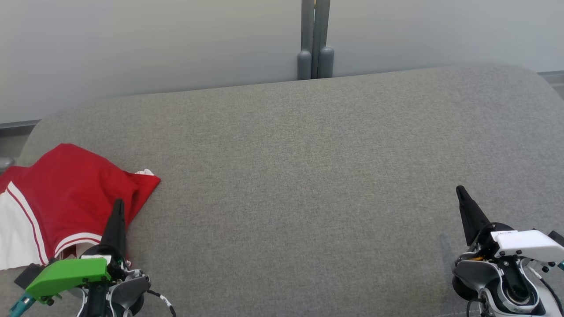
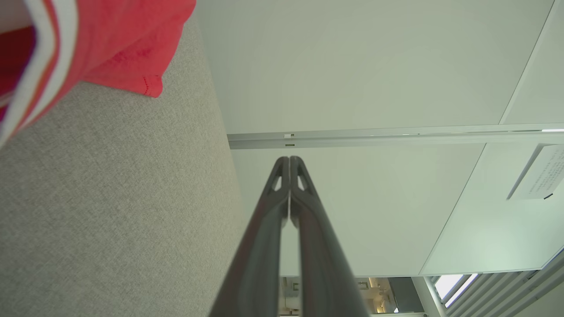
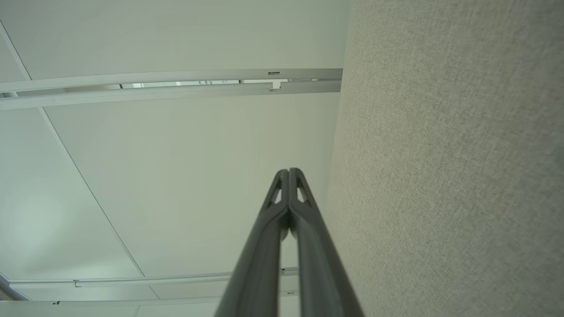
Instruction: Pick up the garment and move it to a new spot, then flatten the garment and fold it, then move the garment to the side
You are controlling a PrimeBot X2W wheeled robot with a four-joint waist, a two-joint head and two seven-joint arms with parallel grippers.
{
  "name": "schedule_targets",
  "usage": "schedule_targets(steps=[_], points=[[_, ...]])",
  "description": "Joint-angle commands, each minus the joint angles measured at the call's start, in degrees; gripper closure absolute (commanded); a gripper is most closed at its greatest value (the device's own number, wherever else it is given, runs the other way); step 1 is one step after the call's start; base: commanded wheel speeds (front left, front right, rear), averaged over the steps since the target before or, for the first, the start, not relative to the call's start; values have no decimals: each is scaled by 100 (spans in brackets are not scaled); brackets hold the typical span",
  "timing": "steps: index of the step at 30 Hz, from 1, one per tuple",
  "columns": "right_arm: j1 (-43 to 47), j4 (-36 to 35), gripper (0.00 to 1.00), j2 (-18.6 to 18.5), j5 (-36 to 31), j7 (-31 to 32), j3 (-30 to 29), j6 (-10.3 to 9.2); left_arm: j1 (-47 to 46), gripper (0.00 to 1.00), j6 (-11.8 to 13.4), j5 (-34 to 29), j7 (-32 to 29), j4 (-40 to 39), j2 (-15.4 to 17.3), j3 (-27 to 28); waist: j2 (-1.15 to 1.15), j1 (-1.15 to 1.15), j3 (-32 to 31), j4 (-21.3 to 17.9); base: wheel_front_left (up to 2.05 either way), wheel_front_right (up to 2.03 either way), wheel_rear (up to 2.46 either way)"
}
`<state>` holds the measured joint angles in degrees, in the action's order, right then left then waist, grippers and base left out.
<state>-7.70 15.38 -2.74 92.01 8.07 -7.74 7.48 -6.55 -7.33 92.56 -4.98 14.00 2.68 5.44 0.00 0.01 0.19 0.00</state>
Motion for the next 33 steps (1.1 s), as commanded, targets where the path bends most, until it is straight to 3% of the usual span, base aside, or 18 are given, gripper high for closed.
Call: schedule_targets(steps=[1,33], points=[[48,-22,100,-27,24,27,-8,2,54,100,-36,-3,-16,-10,39,14,0,-1,0,0,0,0,0],[48,-22,100,-27,24,27,-8,2,54,100,-33,-3,-16,-10,39,13,0,-1,0,0,0,0,0]])
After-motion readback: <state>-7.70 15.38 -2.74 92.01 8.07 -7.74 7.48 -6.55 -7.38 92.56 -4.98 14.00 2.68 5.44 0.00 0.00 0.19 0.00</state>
